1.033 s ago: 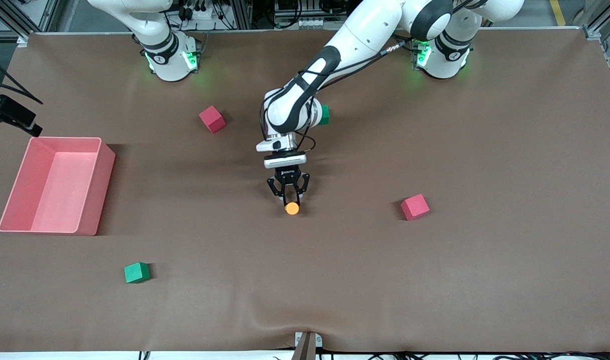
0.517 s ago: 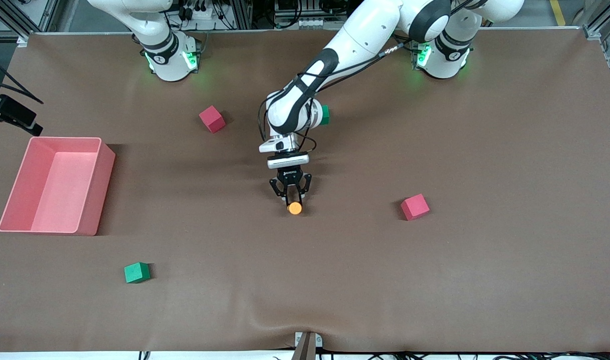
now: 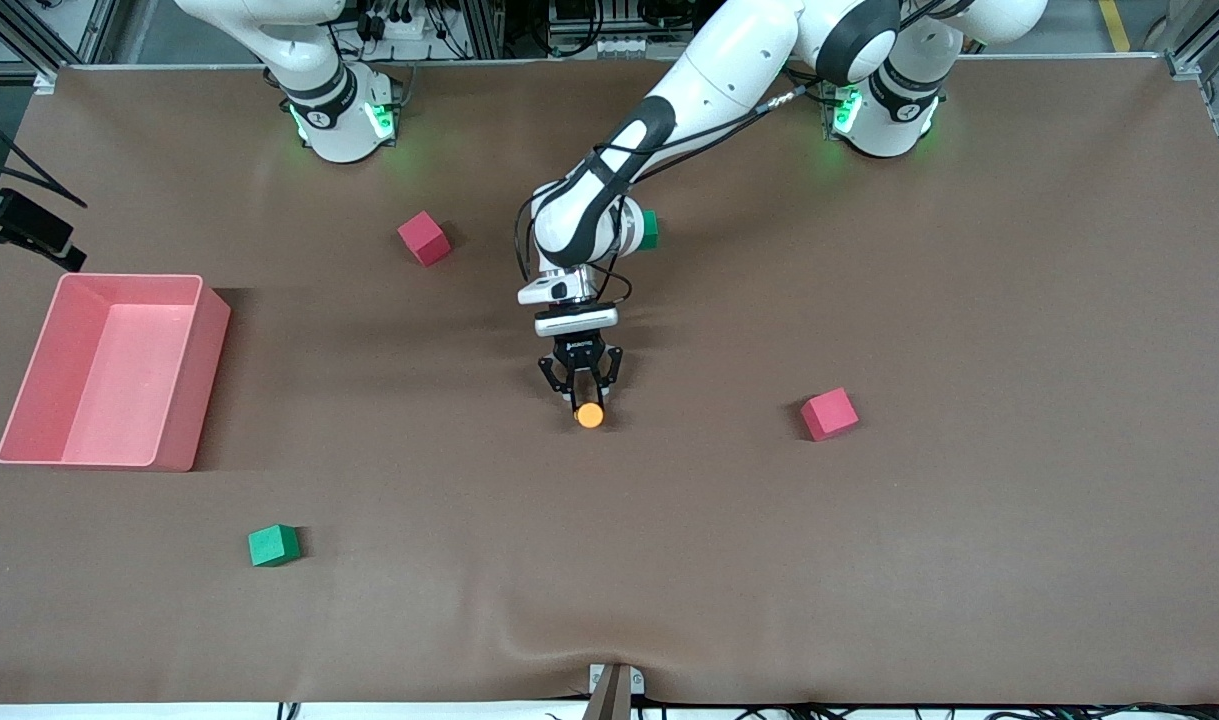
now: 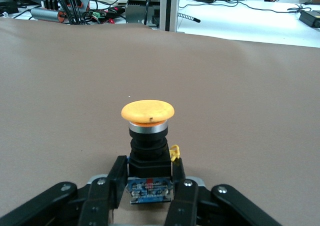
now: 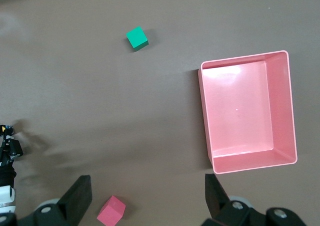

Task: Place and upright button with both arms
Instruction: 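Lower the button upright onto the table and open the left gripper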

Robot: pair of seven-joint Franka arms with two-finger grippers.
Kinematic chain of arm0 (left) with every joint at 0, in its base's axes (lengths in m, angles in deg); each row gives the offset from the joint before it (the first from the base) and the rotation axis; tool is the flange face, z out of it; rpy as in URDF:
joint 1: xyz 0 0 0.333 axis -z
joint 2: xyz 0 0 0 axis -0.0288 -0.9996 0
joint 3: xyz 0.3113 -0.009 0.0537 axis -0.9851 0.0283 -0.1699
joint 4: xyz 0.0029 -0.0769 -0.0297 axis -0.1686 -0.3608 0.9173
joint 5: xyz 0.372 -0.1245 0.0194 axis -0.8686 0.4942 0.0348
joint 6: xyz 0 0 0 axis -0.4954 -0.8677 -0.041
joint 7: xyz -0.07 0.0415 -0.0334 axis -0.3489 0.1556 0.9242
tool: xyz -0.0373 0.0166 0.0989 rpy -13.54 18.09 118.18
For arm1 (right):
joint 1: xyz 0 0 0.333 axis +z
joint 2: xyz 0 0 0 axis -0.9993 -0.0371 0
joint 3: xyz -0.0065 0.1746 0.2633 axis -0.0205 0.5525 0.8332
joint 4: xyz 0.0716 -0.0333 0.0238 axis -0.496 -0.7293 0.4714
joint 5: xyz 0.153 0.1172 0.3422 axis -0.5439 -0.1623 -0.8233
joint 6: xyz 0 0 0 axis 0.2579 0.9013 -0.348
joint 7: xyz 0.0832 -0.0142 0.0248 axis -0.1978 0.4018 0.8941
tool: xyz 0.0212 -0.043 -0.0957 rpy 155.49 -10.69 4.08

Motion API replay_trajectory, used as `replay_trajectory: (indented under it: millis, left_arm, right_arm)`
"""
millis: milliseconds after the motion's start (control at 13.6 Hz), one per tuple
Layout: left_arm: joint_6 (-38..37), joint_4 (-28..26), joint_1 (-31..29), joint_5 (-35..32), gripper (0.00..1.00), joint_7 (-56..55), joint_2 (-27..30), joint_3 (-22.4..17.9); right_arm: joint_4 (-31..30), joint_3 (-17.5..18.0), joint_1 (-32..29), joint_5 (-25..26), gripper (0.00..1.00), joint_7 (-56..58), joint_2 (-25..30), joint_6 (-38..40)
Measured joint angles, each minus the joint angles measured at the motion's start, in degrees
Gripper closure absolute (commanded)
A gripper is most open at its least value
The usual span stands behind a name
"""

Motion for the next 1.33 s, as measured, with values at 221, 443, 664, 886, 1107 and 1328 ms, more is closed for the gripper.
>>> replay_trajectory:
  millis: [221,443,664,886,1107,1328]
  left_arm:
    - [0.1,-0.2,0.3,0.0,0.00,-0.1,-0.7,0.4]
    - [0.1,0.0,0.6,0.3,0.00,-0.2,-0.9,0.7]
    - [0.1,1.0,0.7,2.8,0.00,-0.3,-0.4,1.9]
    - [0.1,2.6,0.6,7.4,0.00,-0.3,0.5,4.0]
    - [0.2,3.8,0.2,14.4,0.00,0.1,1.3,6.3]
    - [0.6,5.4,-0.2,26.2,0.00,5.8,2.6,7.5]
  right_arm:
    - [0.0,0.0,0.0,0.0,0.00,0.0,0.0,0.0]
    - [0.0,0.0,0.0,0.0,0.00,0.0,0.0,0.0]
    - [0.0,0.0,0.0,0.0,0.00,0.0,0.0,0.0]
    - [0.0,0.0,0.0,0.0,0.00,0.0,0.0,0.1]
    - [0.0,0.0,0.0,0.0,0.00,0.0,0.0,0.1]
    - [0.0,-0.1,0.0,0.0,0.00,0.0,0.0,0.1]
